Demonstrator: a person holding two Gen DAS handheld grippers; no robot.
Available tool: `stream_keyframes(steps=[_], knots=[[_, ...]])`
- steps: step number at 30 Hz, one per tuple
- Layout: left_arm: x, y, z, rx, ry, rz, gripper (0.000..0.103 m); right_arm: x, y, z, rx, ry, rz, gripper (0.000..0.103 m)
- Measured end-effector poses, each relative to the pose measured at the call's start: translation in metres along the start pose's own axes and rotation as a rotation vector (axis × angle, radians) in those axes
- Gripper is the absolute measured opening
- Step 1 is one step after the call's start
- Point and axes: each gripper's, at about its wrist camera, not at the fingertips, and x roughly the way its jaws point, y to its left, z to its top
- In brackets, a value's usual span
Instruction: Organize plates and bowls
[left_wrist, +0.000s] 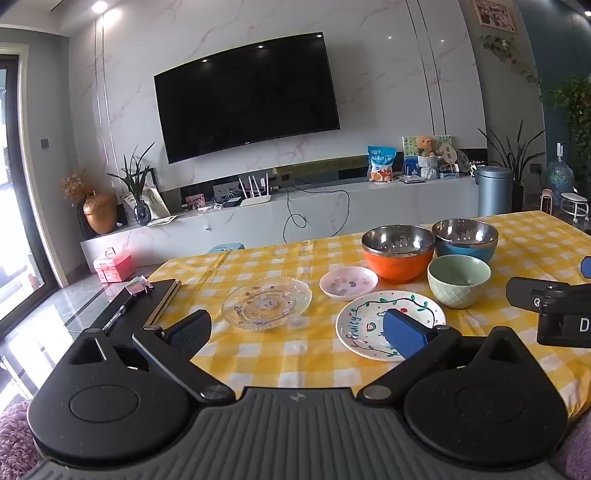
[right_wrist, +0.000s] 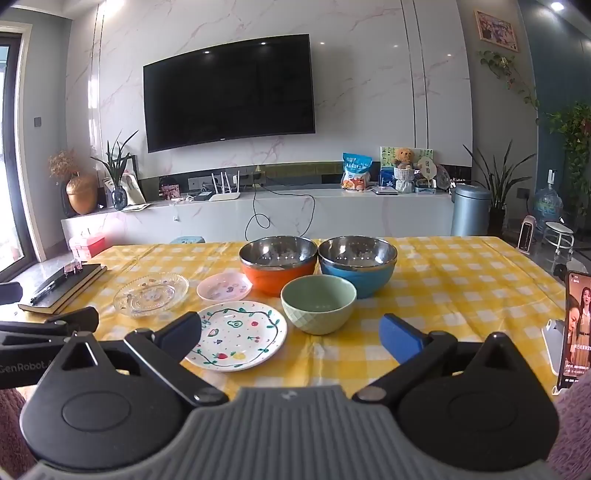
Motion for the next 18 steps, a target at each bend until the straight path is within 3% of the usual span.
stream_keyframes(steps=[18], knots=[[0.0025,0.0012,-0.0056,0.003,0.016,-0.012,0.103,0.0026,-0.0008,0.0,0.007,0.035,0.003,0.101]])
